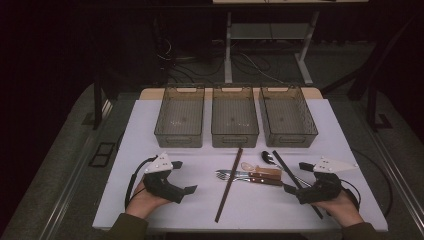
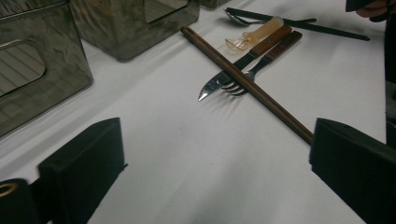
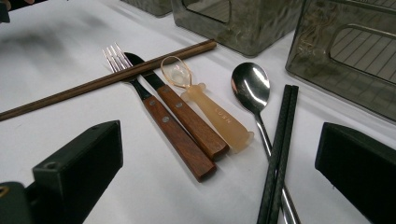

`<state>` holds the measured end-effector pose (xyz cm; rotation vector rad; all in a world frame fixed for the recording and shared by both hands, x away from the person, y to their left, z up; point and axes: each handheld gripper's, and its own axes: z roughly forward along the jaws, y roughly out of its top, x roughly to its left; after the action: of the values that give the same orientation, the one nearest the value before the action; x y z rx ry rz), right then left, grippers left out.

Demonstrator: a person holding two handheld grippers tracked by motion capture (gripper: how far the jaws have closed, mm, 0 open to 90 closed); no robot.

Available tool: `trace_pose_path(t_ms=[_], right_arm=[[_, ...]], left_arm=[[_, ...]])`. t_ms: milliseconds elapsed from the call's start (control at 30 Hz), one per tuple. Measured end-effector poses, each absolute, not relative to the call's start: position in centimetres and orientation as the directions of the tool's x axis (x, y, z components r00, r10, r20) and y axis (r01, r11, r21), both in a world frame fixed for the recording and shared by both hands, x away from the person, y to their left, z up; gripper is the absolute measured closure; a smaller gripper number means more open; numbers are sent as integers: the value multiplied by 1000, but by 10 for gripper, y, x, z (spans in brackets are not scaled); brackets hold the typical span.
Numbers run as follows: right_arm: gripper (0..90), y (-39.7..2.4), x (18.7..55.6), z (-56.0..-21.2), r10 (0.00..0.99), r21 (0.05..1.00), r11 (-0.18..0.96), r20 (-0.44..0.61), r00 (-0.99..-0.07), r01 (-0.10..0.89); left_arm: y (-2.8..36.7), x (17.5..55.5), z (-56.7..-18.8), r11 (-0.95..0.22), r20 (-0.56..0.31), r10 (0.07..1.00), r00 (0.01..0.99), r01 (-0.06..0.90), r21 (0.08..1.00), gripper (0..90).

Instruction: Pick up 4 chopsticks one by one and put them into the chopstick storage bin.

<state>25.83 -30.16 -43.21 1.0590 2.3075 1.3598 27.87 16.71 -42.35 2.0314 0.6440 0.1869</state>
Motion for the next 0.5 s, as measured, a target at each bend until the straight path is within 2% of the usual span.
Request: trace_pose_path(t_ms=[333, 500], right_arm=[[6, -301, 259, -433, 697, 837, 301, 134, -705, 457], [6, -300, 260, -433, 695, 839, 291, 145, -704, 460]], left_arm=[[159, 281, -427, -415, -140, 495, 857, 375, 829, 167], [155, 277, -426, -412, -155, 460, 874, 365, 835, 328]])
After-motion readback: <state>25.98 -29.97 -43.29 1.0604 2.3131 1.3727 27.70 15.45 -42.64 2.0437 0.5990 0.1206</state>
